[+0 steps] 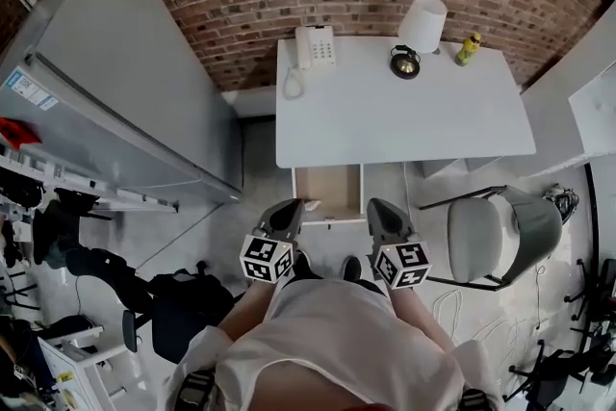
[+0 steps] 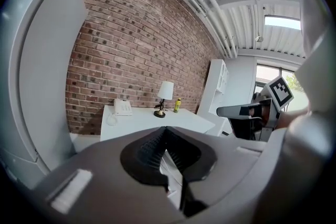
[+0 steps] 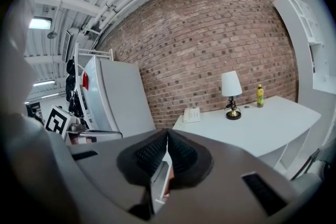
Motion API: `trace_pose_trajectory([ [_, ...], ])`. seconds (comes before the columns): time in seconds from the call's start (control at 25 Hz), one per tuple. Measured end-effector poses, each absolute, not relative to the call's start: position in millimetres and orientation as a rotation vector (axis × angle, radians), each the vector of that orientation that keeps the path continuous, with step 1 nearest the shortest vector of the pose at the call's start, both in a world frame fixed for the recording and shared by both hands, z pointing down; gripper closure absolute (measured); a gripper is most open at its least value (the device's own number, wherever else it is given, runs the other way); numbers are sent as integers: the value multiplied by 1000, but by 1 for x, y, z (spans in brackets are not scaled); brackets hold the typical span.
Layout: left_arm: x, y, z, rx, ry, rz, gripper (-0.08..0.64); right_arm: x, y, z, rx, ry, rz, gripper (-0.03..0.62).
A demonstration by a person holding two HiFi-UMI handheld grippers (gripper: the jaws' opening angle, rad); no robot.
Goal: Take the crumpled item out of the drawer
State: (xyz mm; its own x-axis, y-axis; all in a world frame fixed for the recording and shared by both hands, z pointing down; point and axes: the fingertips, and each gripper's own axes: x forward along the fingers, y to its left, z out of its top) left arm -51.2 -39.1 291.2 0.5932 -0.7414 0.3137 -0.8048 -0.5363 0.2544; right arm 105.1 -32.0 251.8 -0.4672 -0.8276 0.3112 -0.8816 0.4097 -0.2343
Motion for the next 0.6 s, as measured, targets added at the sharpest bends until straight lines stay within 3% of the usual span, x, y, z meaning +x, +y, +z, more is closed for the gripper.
trace_pose_trajectory([
  [0.6,-29,-57,343,2395,-1150,296,551,114,-47,310,1497,-2376,578,581],
])
